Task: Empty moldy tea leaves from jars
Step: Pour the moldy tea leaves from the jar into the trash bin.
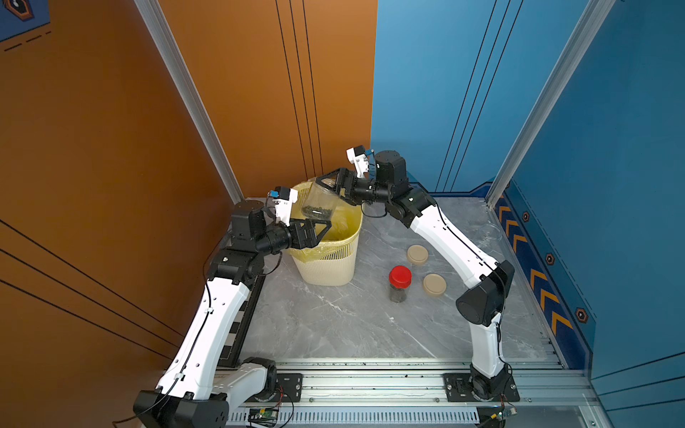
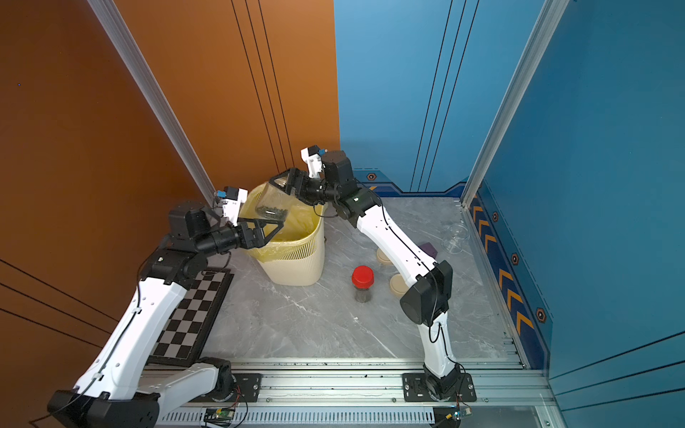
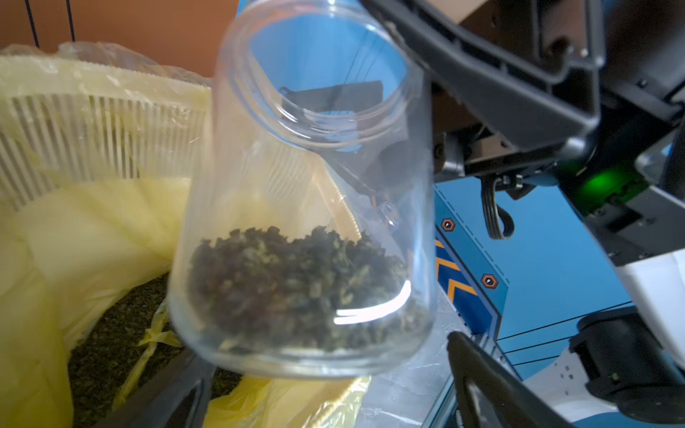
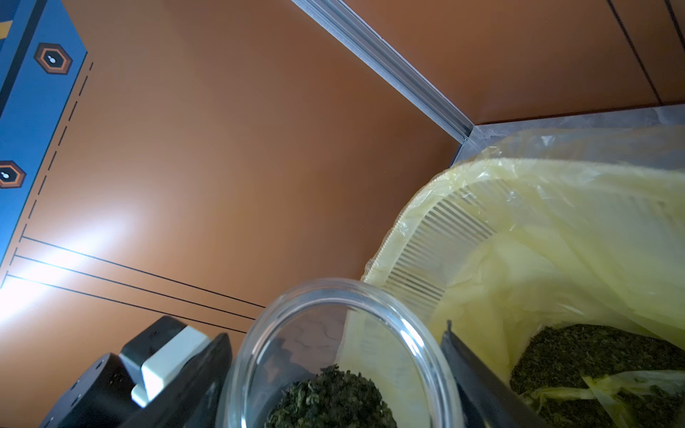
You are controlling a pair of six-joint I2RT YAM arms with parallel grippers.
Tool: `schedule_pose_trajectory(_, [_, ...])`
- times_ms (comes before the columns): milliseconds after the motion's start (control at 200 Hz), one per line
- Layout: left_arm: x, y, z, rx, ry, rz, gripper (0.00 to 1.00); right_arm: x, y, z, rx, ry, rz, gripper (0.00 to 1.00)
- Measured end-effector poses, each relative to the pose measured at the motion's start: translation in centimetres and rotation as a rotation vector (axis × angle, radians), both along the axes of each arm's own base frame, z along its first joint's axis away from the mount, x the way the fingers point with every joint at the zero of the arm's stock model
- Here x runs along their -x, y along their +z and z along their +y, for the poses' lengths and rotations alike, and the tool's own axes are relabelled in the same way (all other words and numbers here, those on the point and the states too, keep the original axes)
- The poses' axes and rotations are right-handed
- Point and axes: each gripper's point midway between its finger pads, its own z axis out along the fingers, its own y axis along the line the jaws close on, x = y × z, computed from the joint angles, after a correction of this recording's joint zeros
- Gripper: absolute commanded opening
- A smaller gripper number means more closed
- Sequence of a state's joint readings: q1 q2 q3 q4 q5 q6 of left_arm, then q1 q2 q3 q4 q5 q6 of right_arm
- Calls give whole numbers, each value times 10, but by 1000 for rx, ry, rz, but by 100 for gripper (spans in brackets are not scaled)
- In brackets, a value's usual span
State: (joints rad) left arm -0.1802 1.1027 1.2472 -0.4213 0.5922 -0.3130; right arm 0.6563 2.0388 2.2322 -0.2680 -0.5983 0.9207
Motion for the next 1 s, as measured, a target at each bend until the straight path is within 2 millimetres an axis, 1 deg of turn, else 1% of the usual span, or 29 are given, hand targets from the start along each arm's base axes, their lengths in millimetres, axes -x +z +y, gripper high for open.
schedule_pose_trajectory(150, [12,5,-16,-124,-38,-124,98,-1,6,0,-38,-9,34,41])
schedule_pose_trajectory(225, [16,10,-19,-173,-35,-190,98,-2,8,1,-64,-12,51,41])
schedule_pose_trajectory(380, [9,15,-6,-230,53,-287,98,-7,3,2,-101,-21,95,41])
schedule_pose_trajectory(646, [-10,7,6,-273,133,-377,98,-21,-16,-3,-124,-47,177,41])
schedule_pose_trajectory(791, [-20,5,13,-271,168,-435,98,-24,-14,-6,-141,-51,188,41])
schedule_pose_trajectory(921, [-28,0,21,-268,194,-469,98,-23,-9,-6,-161,-47,191,41])
schedule_pose_trajectory(1001, [-31,2,22,-258,199,-493,98,-21,-10,-6,-170,-41,203,40])
